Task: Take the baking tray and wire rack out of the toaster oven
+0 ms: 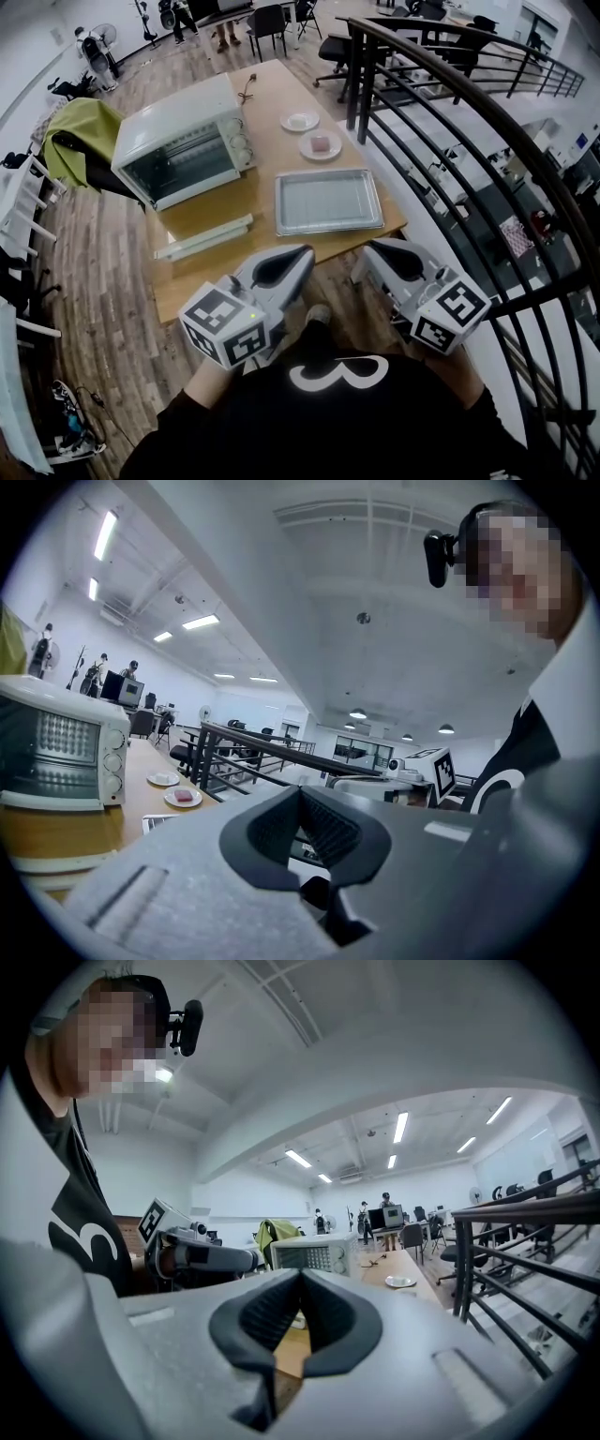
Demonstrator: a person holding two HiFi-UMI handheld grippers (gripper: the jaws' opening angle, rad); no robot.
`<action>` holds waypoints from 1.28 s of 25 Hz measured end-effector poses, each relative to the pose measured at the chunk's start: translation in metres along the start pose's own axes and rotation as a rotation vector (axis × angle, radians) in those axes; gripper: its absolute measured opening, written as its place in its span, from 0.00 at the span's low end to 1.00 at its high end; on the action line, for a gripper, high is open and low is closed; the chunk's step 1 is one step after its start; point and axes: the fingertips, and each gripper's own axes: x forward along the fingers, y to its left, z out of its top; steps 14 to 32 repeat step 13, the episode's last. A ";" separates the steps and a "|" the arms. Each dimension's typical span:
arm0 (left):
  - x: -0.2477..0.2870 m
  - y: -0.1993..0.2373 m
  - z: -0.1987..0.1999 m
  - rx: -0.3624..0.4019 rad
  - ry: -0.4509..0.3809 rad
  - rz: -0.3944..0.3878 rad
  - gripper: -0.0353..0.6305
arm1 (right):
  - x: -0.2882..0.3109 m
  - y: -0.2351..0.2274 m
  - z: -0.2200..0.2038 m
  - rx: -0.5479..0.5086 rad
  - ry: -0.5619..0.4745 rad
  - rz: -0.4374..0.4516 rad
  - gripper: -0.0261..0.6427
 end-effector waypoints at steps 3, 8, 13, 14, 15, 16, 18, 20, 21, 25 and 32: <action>-0.002 0.004 -0.001 -0.007 -0.005 0.009 0.07 | 0.006 0.003 -0.004 -0.005 0.010 0.014 0.04; -0.003 0.007 -0.004 -0.010 0.008 0.020 0.07 | 0.011 0.001 -0.005 0.004 0.016 0.025 0.04; 0.001 0.011 -0.007 -0.009 0.017 0.033 0.07 | 0.014 -0.003 -0.008 0.010 0.021 0.031 0.04; 0.001 0.011 -0.007 -0.009 0.017 0.033 0.07 | 0.014 -0.003 -0.008 0.010 0.021 0.031 0.04; 0.001 0.011 -0.007 -0.009 0.017 0.033 0.07 | 0.014 -0.003 -0.008 0.010 0.021 0.031 0.04; 0.001 0.011 -0.007 -0.009 0.017 0.033 0.07 | 0.014 -0.003 -0.008 0.010 0.021 0.031 0.04; 0.001 0.011 -0.007 -0.009 0.017 0.033 0.07 | 0.014 -0.003 -0.008 0.010 0.021 0.031 0.04; 0.001 0.011 -0.007 -0.009 0.017 0.033 0.07 | 0.014 -0.003 -0.008 0.010 0.021 0.031 0.04; 0.001 0.011 -0.007 -0.009 0.017 0.033 0.07 | 0.014 -0.003 -0.008 0.010 0.021 0.031 0.04; 0.001 0.011 -0.007 -0.009 0.017 0.033 0.07 | 0.014 -0.003 -0.008 0.010 0.021 0.031 0.04; 0.001 0.011 -0.007 -0.009 0.017 0.033 0.07 | 0.014 -0.003 -0.008 0.010 0.021 0.031 0.04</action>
